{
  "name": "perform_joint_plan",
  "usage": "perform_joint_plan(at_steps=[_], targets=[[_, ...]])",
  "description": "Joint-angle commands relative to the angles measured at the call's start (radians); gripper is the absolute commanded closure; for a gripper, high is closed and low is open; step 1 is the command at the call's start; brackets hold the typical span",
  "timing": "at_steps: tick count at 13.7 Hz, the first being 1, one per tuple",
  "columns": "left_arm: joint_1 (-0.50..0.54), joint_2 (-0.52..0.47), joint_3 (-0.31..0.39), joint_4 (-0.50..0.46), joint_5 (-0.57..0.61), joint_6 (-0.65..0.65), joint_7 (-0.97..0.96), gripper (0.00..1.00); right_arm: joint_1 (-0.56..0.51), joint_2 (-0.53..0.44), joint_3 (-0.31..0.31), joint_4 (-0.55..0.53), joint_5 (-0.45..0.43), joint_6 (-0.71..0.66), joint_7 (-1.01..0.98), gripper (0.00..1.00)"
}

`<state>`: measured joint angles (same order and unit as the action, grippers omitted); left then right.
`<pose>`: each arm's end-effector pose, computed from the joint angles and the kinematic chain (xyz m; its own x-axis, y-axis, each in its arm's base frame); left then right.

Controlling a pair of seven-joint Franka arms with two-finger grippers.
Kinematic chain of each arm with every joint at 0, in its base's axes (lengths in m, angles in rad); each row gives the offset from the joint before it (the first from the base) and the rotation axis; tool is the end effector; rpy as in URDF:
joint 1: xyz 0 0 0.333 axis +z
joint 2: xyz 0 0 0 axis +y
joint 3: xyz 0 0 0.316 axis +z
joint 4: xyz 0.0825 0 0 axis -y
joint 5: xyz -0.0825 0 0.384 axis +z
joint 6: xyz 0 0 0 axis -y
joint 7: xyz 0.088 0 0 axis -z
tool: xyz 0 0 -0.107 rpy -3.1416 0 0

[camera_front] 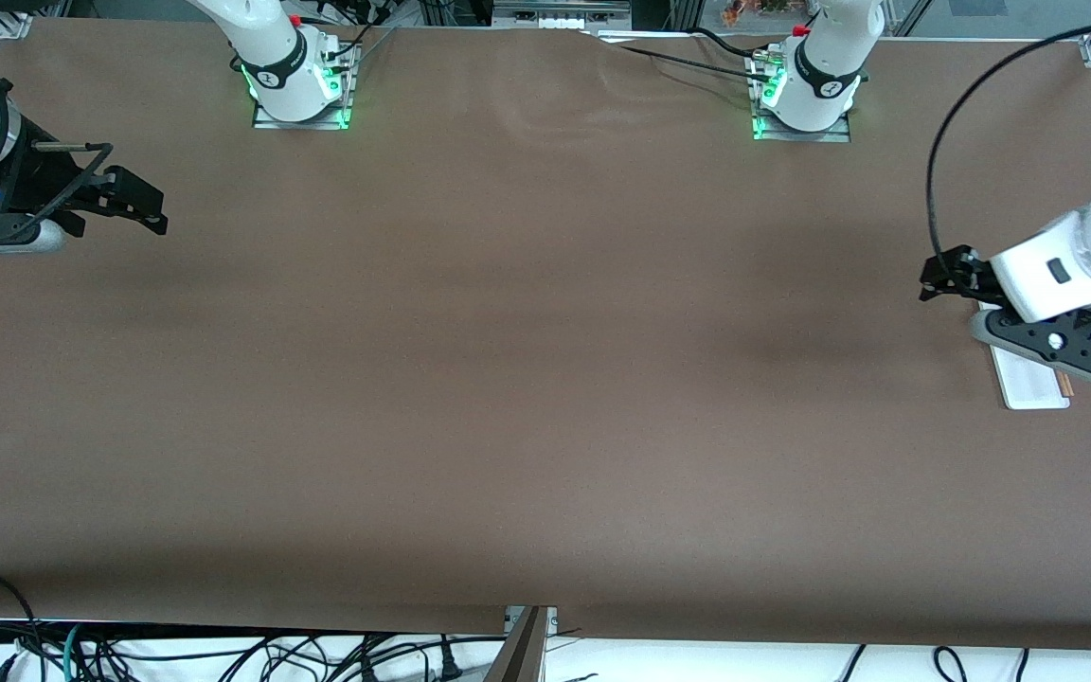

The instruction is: Pass towel and hang on rack

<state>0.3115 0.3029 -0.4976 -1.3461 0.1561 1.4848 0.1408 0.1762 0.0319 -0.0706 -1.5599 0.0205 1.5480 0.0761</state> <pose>0.6237 -0.0536 0.5607 0.9432 -0.3061 -0.1291 -0.3081 -0.9514 0.0051 0.5580 0.0620 0.6099 0.9985 0.0298 -0.0450 0.0292 -0.9995 -0.0149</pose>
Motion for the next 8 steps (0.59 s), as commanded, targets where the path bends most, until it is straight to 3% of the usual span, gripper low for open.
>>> perform_joint_plan(at_steps=[1, 3, 5, 8], targets=[[-0.188, -0.103, 0.248, -0.088, -0.105, 0.006, -0.076, 0.0, -0.017, -0.006, 0.015, 0.0, -0.004, -0.009, -0.013, 0.0], [-0.273, -0.197, 0.376, -0.224, -0.131, 0.133, -0.185, 0.0, -0.017, -0.006, 0.014, -0.002, -0.001, -0.011, -0.013, 0.0], [-0.29, -0.29, 0.39, -0.364, -0.141, 0.238, -0.257, 0.0, -0.017, -0.004, 0.014, -0.002, -0.001, -0.009, -0.013, 0.0], [-0.29, -0.367, 0.39, -0.47, -0.136, 0.284, -0.256, 0.0, -0.017, -0.001, 0.014, -0.002, -0.001, -0.009, -0.013, 0.0]])
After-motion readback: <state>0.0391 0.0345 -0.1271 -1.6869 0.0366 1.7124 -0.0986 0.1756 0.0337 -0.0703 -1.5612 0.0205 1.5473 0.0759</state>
